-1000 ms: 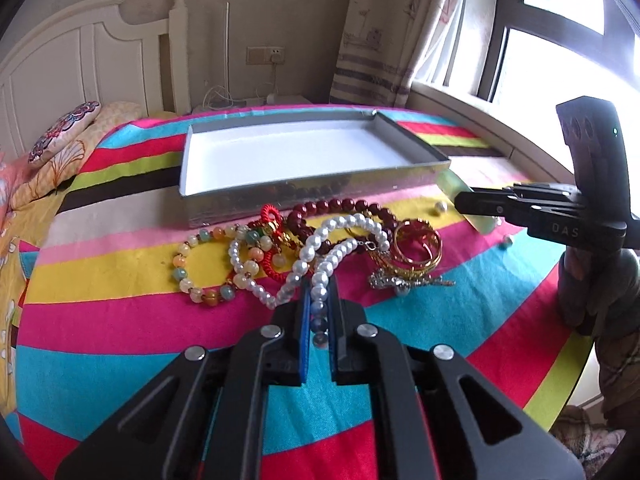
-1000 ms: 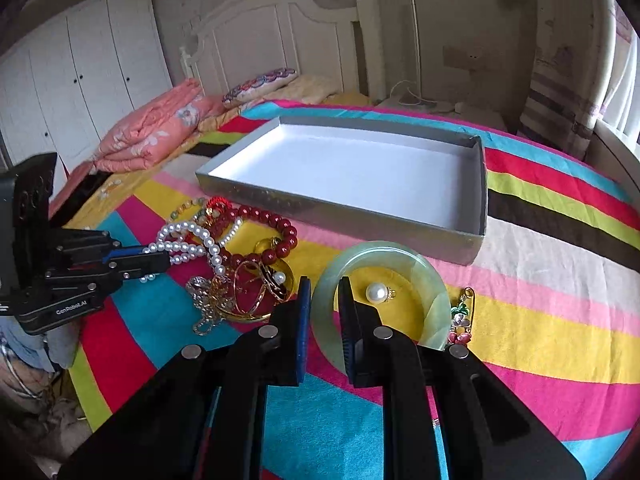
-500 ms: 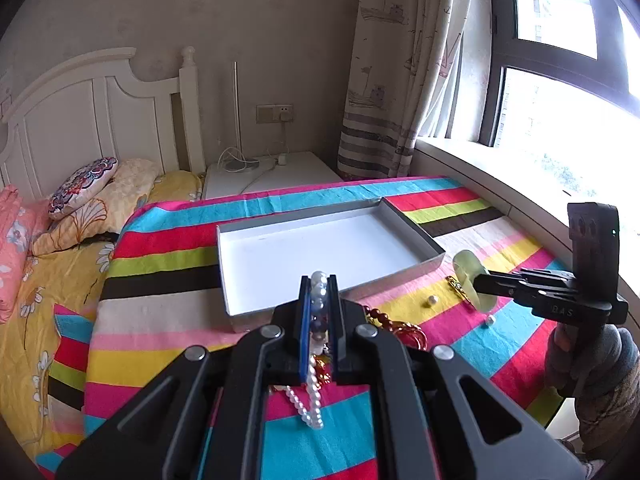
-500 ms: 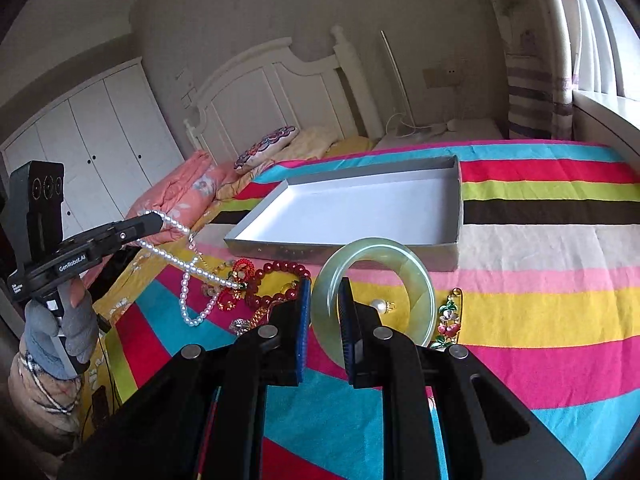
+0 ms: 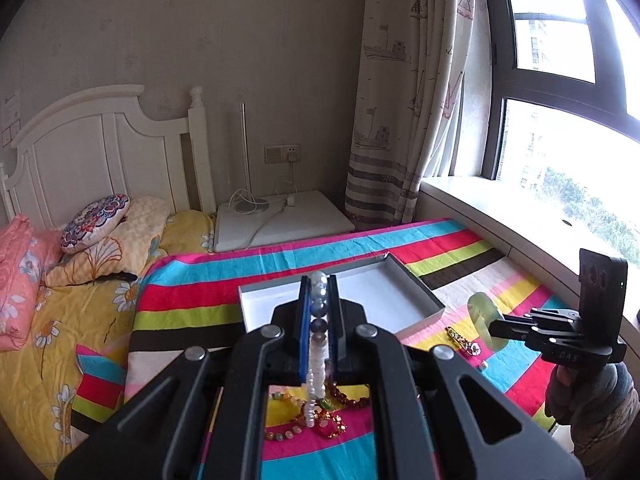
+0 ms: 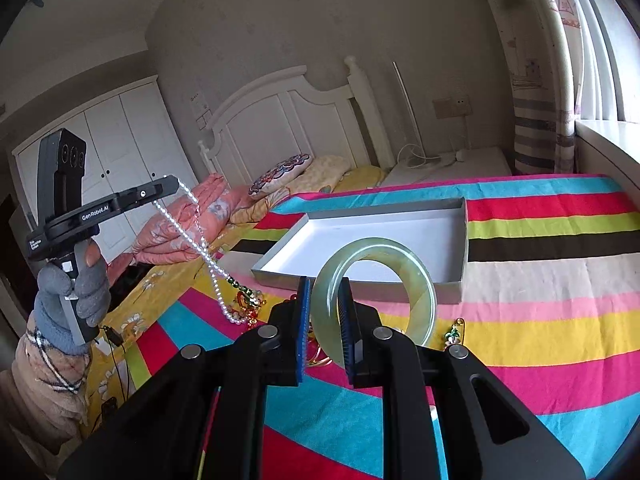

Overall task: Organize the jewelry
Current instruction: 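Carry the pearl necklace into the box with the left tool while the right carries the jade bangle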

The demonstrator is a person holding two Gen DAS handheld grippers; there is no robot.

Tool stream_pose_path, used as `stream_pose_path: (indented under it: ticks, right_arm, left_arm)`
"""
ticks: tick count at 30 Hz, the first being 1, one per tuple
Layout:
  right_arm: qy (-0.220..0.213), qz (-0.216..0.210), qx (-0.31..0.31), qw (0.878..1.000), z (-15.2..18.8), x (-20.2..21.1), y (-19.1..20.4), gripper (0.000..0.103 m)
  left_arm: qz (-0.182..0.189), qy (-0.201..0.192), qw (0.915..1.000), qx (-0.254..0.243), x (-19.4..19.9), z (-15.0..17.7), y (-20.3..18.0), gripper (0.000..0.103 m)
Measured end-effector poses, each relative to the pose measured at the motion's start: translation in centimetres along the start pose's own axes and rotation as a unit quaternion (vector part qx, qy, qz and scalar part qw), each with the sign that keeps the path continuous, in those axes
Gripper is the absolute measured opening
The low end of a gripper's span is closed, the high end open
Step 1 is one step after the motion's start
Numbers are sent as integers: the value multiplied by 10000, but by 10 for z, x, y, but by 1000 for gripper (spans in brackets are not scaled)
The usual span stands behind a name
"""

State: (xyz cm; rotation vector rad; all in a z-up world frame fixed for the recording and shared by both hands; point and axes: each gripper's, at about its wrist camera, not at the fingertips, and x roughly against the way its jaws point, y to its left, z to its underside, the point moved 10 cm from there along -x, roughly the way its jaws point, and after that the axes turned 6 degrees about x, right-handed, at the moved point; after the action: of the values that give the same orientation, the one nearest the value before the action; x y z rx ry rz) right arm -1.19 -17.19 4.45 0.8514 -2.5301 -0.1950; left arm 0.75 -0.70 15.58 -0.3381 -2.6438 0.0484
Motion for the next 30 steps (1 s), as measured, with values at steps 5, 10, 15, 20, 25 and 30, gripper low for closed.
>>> stream_pose_path:
  ticks: [5,10,15,20,25,30]
  right_arm:
    - [-52,-29,34,10000,-6,2,7,16]
    - [-91,-39,64,9999,-9,4,12,16]
    - [-72,-43,112,9999,-10,2,15,16]
    - [32,33,214,9998,-14,-9,17,16]
    - [167,174,384,9990,-24,-27,18,16]
    - [275,344,529,9976,-42,-50,12,16]
  left_arm:
    - [-56,-151,9998,-130,13,-20,-4,7]
    - [-26,-301,9993,-209,25,-35,-9,7]
    - [-43,-380,9988,-313,30,-52,-14,7]
    - [-108,-275,9986,-433,16,-59,-19,7]
    - [-162,-121,9989,-413,-10,-61,-17,7]
    - [-223,15,9993,-307,-41,-70,-11,7]
